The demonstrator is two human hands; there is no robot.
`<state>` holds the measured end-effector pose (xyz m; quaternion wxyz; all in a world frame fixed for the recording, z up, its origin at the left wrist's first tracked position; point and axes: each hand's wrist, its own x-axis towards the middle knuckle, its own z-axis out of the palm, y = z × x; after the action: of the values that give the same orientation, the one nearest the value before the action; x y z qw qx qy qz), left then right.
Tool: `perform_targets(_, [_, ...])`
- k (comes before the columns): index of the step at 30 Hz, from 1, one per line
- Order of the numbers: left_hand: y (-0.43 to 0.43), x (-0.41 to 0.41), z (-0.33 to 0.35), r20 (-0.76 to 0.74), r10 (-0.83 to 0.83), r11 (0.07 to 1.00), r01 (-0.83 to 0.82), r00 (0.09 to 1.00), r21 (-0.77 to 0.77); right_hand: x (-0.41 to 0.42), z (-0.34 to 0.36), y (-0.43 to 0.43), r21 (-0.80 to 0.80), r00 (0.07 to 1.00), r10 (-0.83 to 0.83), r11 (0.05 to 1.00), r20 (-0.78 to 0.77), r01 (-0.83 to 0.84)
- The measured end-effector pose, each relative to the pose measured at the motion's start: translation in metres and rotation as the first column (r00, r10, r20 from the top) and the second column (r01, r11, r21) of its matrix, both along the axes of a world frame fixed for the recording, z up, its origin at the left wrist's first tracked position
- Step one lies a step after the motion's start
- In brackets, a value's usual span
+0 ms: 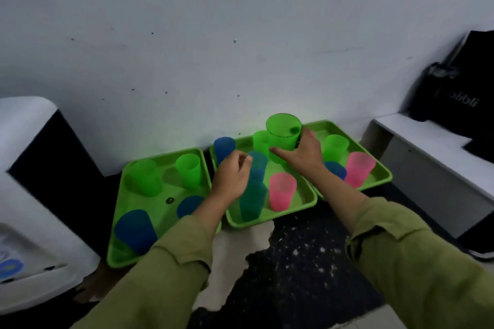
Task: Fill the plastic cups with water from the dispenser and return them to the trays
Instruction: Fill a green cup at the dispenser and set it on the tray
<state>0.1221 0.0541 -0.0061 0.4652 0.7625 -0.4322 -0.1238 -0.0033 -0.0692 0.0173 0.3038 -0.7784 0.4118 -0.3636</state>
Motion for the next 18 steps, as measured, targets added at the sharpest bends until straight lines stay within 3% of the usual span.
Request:
perform_targets(9, [-0.153,-0.040,-0.010,-0.005,0.001,0.992,0.000,1.000,0.125,-0.018,-0.010,-0.160,0.018,0.997,0.032,0.999,-0.071,-0.031])
perform_targets(18, [-0.244,-0.056,-0.063,0.043,0.006,0.883,-0.025,0.999,0.469,-0.031,-0.026,-0.292,0.073,0.984,0.078,0.995,-0.163,-0.067])
